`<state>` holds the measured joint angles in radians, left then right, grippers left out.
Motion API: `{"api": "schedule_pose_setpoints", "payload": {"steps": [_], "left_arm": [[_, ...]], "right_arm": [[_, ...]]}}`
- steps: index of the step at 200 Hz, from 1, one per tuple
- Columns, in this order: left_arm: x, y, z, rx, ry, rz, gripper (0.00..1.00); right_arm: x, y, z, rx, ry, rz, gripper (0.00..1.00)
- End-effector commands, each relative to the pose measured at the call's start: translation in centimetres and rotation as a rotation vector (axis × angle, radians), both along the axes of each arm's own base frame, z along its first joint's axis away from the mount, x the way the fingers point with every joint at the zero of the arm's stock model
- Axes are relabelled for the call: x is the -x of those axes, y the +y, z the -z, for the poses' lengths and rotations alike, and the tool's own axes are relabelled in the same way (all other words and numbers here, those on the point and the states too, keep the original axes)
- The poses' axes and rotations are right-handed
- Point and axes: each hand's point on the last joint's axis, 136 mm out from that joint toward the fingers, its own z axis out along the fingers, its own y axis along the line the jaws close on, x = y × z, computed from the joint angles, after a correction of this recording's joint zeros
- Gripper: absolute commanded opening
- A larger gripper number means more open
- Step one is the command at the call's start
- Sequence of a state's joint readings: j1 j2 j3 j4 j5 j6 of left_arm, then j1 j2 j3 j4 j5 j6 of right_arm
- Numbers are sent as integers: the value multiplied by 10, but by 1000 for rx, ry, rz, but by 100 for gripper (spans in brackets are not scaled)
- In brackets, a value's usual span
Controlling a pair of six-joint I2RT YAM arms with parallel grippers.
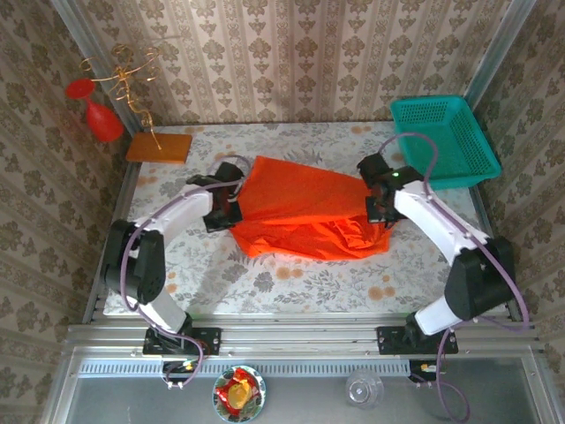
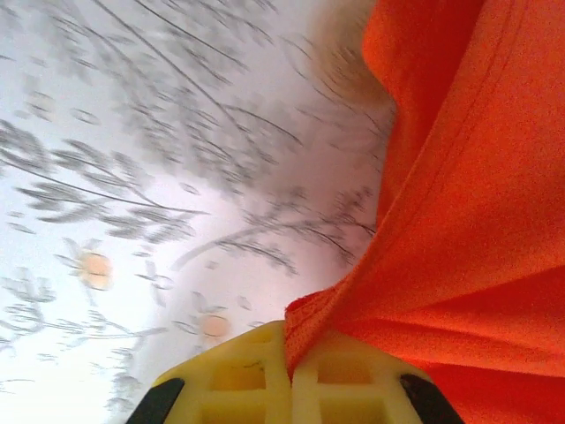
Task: Fold the inside-out t-shirt
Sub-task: Flatten out the T-shirt at the center of the table.
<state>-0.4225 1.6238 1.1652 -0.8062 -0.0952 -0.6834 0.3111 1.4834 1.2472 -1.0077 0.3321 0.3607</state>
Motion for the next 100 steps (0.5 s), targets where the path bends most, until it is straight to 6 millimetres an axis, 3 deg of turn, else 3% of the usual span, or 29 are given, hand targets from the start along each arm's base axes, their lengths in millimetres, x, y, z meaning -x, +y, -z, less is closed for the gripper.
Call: {"api": "schedule_pose_setpoints", "payload": {"steps": [1,8,15,31,53,77,100], "left_arm": [[-5,5,-14,35,-24,50,0],[-7,3,-16,41,-24,61,0],[-8,2,-16,42,-21,70,0],[-12,-1,-15,47,-16,86,0],[-16,-4,-10,51,-4,91,0],[-17,-4,-8,49,4,96,0],[-18,-1,-10,46,1,90,0]], "right_arm": [[5,24,-13,-125,8,-107,0],[7,41,-11,-177,26,-159,3],[11,56,-6,-196,53,-216,12],[20,80,8,-170,114,-318,27],[28,103,36,-157,192,-402,39],[32,118,65,-151,255,-422,46],[32,111,82,-98,285,-384,46]]}}
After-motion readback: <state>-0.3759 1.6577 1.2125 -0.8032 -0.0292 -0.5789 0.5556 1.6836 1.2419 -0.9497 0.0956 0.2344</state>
